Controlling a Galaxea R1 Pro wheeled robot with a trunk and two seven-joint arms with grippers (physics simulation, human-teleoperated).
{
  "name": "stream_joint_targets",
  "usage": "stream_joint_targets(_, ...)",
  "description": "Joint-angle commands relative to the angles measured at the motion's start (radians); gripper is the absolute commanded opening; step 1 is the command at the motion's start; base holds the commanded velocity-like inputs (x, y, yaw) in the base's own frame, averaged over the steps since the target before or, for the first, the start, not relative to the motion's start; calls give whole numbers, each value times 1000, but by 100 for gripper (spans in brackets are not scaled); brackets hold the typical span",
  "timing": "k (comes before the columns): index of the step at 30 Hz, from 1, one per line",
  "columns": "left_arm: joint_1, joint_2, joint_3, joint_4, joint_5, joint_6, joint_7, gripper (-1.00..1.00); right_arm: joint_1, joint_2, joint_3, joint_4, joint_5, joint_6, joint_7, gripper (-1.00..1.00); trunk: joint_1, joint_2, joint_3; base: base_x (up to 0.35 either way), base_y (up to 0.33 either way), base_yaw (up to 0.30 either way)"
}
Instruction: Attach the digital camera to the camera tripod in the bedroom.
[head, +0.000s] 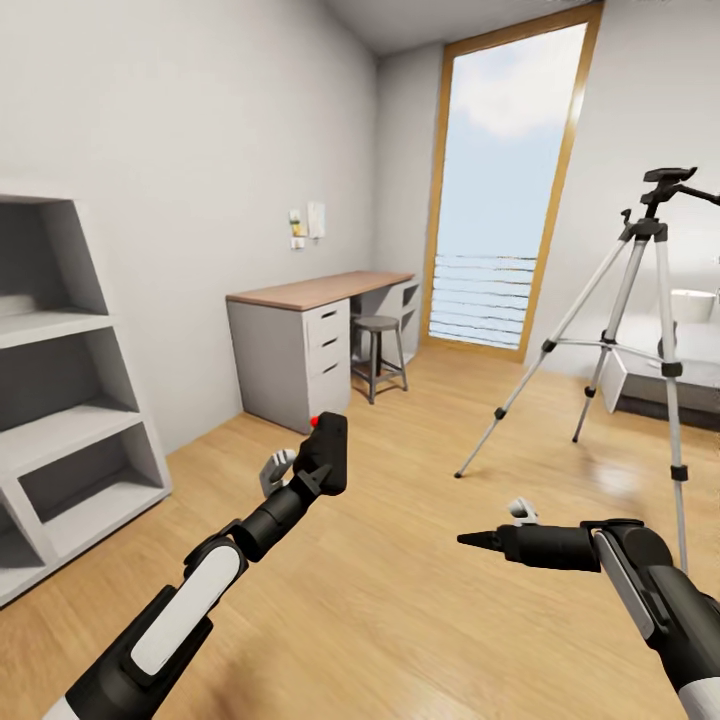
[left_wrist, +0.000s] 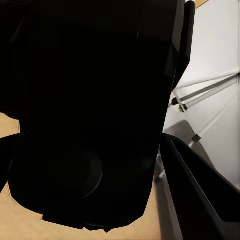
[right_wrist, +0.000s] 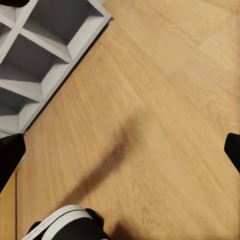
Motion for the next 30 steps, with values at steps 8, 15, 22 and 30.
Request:
stream_joint_targets(8, -1, 2, 9, 7, 9, 2, 6, -100, -1, 3, -2, 11, 0, -2, -2, 100, -31, 56, 24, 0, 0, -26)
stream_joint_targets(15, -1, 2, 15, 12, 10, 0, 7, -100, -1, 5, -3, 27, -5, -31, -66, 100, -58, 105, 46, 0, 0, -1)
stream_joint_targets(22, -1, 2, 14, 12, 9, -3, 6, -100, -1, 7, -3, 28, -5, -33, -71, 100, -85, 154, 68, 0, 0, 0)
stream_joint_targets(30, -1, 1, 14, 15, 8, -4, 5, -100, -1, 10, -3, 28, -5, -34, -71, 100, -115, 210, 93, 0, 0, 0)
